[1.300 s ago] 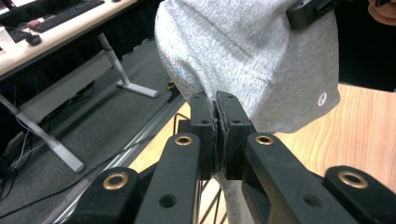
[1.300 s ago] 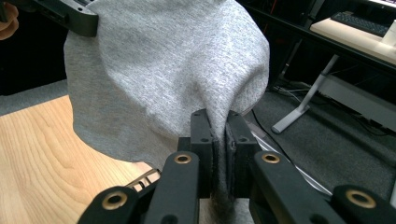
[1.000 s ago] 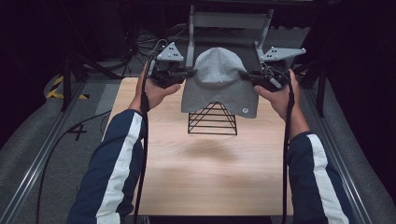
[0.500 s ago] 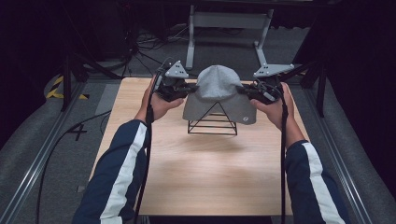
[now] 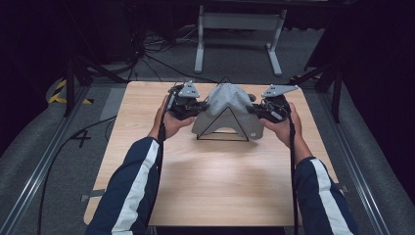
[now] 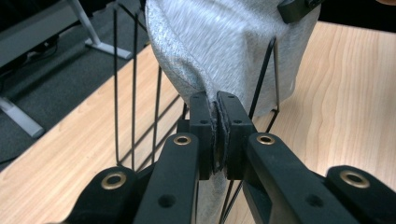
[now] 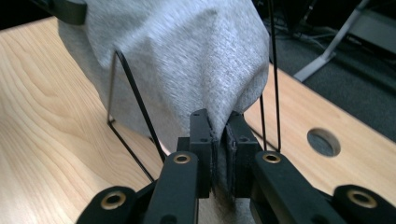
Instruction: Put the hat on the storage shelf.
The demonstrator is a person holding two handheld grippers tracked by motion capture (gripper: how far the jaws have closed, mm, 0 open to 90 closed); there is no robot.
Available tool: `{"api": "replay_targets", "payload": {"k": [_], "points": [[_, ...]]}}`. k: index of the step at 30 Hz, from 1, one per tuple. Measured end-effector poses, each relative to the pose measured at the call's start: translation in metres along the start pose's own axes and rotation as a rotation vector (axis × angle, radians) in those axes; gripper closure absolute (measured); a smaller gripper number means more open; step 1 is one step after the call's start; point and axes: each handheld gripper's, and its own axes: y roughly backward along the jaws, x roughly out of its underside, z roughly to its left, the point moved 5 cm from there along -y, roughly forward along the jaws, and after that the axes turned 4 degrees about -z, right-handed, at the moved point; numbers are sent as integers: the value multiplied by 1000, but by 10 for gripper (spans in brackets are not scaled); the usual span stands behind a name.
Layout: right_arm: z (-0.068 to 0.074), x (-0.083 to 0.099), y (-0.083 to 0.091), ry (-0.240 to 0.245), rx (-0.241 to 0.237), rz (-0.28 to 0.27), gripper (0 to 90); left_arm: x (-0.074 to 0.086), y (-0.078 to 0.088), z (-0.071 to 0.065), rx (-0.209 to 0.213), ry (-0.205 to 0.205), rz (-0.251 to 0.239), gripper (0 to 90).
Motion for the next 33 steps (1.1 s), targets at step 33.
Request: {"api": "replay_targets", "payload": {"k": [33], "points": [[1,53,-40,-65,-25,92,835,56,-36,-2,-11,37,119,861]]}}
